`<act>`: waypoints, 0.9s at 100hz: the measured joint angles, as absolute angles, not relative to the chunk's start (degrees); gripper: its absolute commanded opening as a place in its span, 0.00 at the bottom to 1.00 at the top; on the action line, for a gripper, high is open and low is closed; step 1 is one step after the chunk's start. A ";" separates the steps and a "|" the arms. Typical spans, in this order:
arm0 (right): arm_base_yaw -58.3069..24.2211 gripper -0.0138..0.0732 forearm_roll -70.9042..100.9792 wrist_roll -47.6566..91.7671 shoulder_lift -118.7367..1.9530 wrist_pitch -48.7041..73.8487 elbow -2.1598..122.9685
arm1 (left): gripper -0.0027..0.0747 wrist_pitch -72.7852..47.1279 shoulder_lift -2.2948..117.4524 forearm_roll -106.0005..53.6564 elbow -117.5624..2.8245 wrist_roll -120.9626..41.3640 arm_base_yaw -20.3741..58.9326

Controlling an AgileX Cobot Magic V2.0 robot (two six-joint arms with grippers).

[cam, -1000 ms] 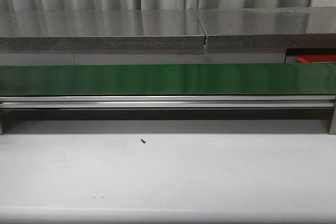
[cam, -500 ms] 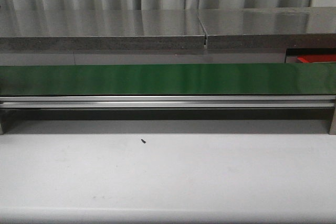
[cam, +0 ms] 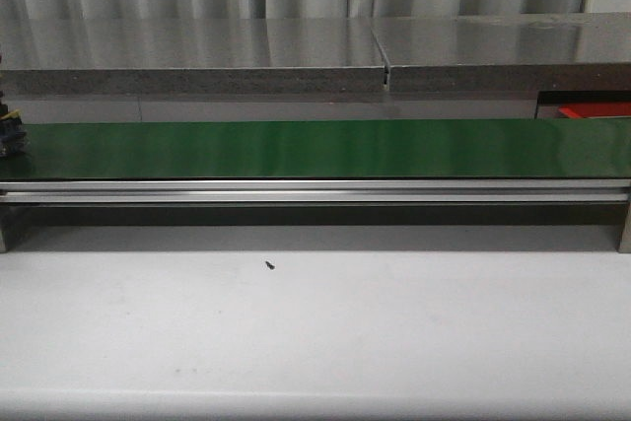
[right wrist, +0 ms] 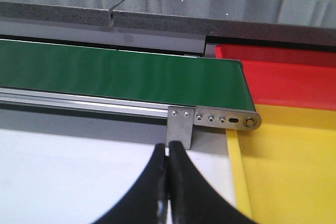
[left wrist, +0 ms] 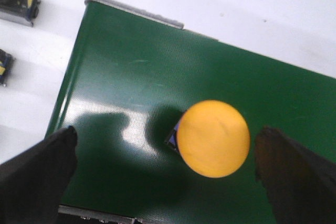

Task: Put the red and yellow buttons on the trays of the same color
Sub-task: 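Move the left gripper back to the buttons and grasp a red button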

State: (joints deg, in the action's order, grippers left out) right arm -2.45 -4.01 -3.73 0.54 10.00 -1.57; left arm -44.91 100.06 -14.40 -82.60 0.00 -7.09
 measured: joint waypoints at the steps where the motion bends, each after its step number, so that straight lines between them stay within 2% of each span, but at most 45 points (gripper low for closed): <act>1: -2.45 0.08 -4.01 -3.73 0.54 10.00 -1.57 | 0.89 -44.91 99.82 -14.39 -82.60 0.00 -7.09; 37: -2.45 0.08 -4.01 -3.73 0.54 10.00 -1.57 | 0.89 -47.27 88.75 -15.04 -82.60 -2.05 -9.09; 64: -2.45 0.08 -4.01 -3.73 0.54 10.00 -1.57 | 0.89 -51.38 88.03 -12.88 -80.26 -2.23 -19.65; 90: -2.45 0.08 -4.01 -3.73 0.54 10.00 -1.57 | 0.89 -48.13 88.03 -11.80 -71.82 -2.22 -31.09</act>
